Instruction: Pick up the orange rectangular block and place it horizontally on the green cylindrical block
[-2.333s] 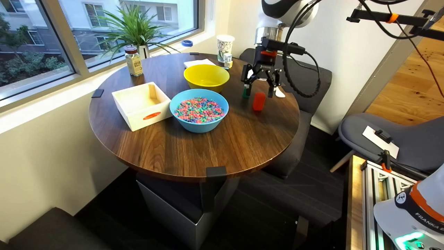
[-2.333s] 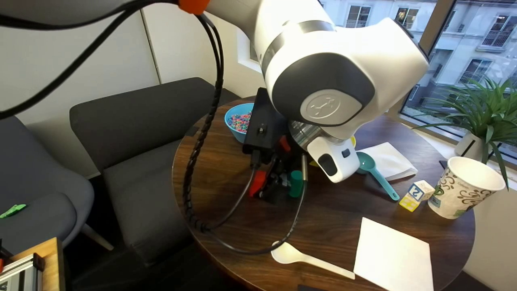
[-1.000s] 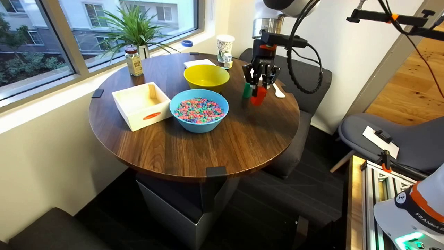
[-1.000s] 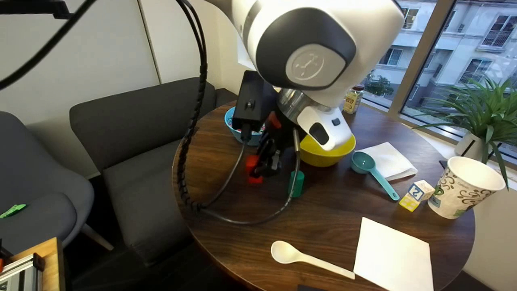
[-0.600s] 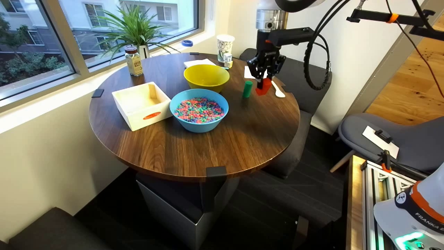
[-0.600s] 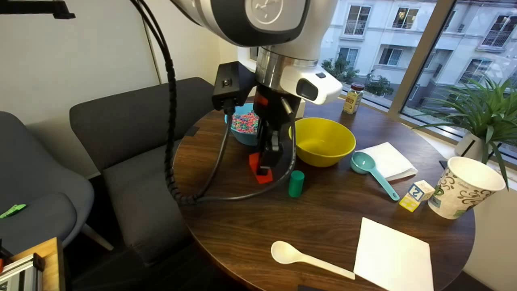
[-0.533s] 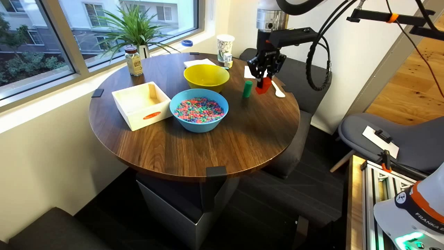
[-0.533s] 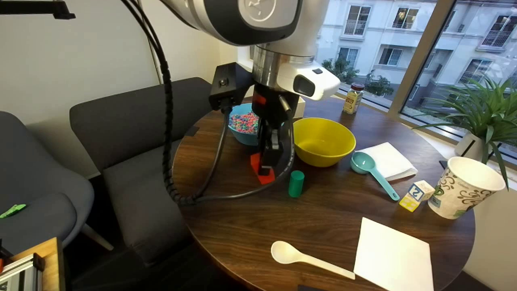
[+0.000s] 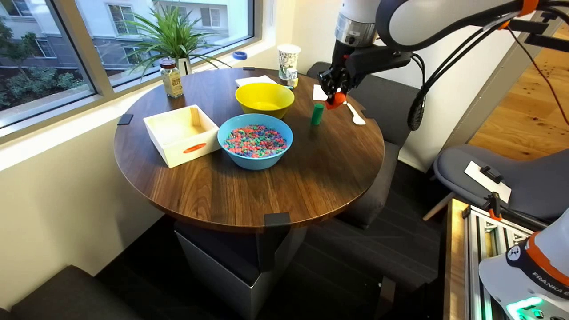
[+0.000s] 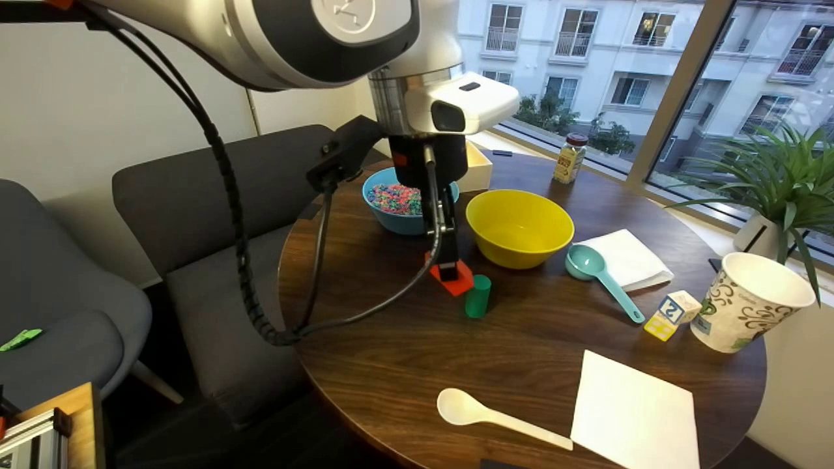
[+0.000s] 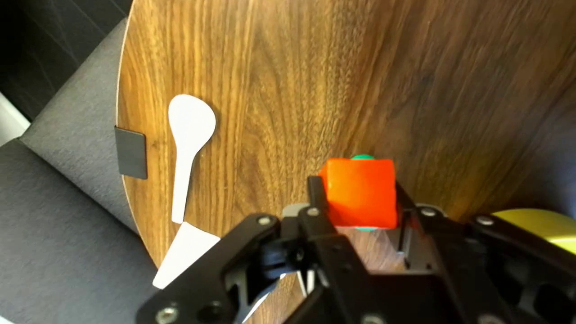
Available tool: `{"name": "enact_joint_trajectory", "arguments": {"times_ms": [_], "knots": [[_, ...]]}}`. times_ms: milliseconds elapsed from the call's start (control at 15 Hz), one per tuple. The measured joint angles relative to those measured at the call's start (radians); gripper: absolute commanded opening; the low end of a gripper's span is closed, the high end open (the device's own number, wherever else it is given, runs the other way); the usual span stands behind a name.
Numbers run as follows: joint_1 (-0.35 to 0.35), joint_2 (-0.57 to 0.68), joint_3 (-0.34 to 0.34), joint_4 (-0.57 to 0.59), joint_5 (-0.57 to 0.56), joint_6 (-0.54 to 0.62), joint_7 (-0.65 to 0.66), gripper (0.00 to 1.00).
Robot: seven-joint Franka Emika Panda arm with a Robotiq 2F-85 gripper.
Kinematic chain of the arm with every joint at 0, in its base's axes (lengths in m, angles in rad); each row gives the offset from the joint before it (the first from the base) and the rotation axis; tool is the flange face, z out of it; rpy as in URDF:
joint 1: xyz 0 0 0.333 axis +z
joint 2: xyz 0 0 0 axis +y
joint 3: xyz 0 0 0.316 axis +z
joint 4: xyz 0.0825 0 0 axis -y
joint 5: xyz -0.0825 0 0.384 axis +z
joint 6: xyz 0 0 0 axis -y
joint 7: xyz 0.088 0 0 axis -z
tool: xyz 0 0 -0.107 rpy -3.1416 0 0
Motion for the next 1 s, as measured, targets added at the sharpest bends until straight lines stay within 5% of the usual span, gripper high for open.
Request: {"name": "enact_joint_trajectory", "arguments": {"times_ms": [1000], "knots": [[-0.012, -0.030, 0.036, -0.127, -0.463, 0.200, 0.467, 0.08]]}}
